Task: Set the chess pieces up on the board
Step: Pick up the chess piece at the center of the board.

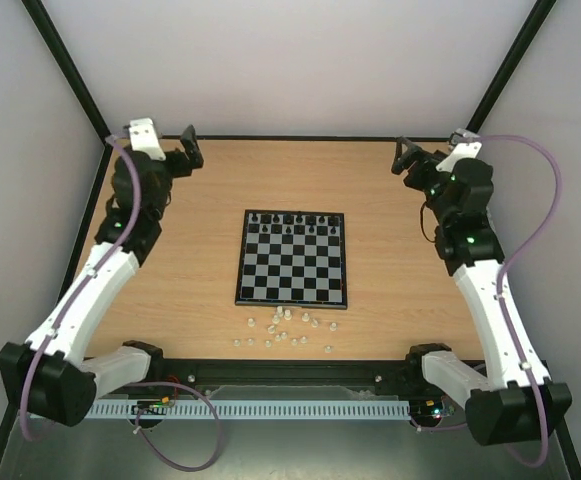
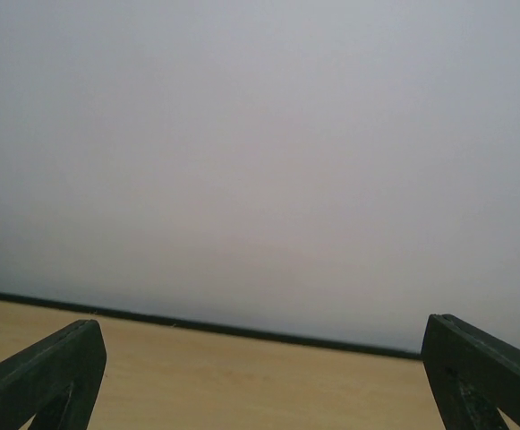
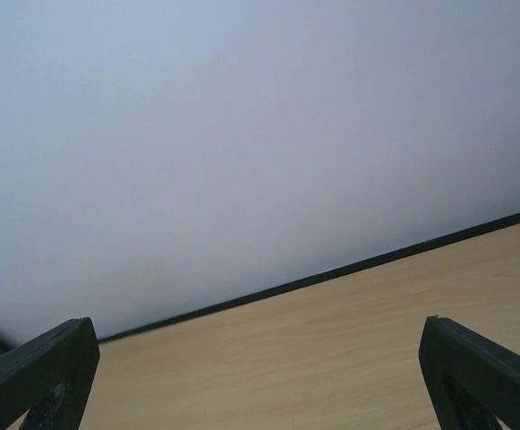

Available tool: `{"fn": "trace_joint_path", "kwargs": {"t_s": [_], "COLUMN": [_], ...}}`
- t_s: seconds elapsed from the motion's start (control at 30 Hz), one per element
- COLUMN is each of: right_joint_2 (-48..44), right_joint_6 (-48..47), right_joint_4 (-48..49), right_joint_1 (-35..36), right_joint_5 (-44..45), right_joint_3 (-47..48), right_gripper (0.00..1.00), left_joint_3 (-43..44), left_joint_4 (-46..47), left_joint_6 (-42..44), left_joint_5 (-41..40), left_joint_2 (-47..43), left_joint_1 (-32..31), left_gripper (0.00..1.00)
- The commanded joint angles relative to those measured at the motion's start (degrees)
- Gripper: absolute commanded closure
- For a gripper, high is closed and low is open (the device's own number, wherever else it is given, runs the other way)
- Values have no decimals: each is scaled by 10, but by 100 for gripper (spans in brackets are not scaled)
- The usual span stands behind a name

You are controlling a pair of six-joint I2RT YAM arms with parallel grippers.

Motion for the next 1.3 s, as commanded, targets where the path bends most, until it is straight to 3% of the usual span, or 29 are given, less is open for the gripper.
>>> {"fn": "trace_joint_path", "kwargs": {"t_s": [0.0,0.23,0.4,0.53,0.63,0.77,0.93,1.1,1.27], "right_joint_2": [-55,-146,-139,-145,-171,-201,-205,-154,-100], "right_joint_6": [36,138,172,242,266,304,286,264,227], "right_joint_4": [-152,-181,-160,-98,-89,-82,-128,-161,-162], "right_joint_1": [0,0,0,1,9,13,14,21,29], "right_joint_5": [-234,-295,-386,-435,-407,-366,-326,-333,-331], "right_joint_3": [33,-33,-81,-163,-203,-233,-226,-205,-206], "right_gripper": [1,1,1,1,1,1,1,2,2], "left_joint_3": [60,14,-65,-122,-149,-183,-213,-209,-241], "left_joint_4": [-153,-180,-150,-104,-87,-100,-106,-129,-150], "left_joint_6": [-105,-160,-224,-265,-276,-268,-266,-251,-249], "left_joint_5": [62,169,222,314,347,336,295,299,303], "left_joint_2": [-74,-208,-266,-293,-276,-247,-226,-193,-265], "left_joint_1": [-15,-18,-17,-17,-18,-23,-53,-67,-98], "left_gripper": [0,1,1,1,0,1,0,0,0]}}
